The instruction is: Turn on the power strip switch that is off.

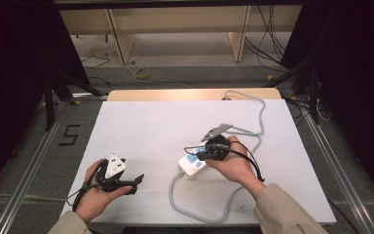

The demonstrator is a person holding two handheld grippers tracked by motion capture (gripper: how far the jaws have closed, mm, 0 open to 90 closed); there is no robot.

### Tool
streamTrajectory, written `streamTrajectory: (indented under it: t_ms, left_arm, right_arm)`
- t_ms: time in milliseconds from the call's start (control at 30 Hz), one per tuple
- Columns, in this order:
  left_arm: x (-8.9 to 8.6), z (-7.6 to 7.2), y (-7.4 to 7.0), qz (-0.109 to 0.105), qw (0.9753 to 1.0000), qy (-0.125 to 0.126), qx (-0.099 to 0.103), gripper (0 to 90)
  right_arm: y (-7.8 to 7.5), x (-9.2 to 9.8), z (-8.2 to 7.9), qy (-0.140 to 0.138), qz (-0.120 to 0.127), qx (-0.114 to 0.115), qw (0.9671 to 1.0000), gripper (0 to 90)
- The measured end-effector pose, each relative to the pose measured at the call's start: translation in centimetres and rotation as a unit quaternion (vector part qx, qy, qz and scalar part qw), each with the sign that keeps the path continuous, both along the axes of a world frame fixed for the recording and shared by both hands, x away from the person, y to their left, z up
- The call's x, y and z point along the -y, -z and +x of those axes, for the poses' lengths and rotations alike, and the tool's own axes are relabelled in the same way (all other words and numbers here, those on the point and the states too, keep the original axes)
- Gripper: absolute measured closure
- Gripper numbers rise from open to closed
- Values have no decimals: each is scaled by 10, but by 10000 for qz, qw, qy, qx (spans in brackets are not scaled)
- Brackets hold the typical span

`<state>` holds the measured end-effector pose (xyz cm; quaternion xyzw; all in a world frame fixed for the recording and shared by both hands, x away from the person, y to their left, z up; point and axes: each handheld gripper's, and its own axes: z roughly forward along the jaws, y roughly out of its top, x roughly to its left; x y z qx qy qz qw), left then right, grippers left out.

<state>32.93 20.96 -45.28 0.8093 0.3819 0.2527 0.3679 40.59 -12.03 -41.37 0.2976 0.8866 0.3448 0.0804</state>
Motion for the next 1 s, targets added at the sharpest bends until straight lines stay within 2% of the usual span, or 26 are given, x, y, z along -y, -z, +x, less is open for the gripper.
streamTrajectory:
  t_ms: [567, 933, 1000]
  left_arm:
    - [0, 1, 0, -20, 10000, -2, -17, 163]
    - [-1, 1, 0, -45, 10000, -15, 7, 163]
    - [-1, 1, 0, -30, 10000, -5, 3, 163]
  right_arm:
    - [1, -16, 7, -112, -53, -86, 9999, 900]
    - [1, -17, 12, -114, -275, -172, 9994, 900]
    - [3, -18, 14, -228, -356, -226, 9989, 900]
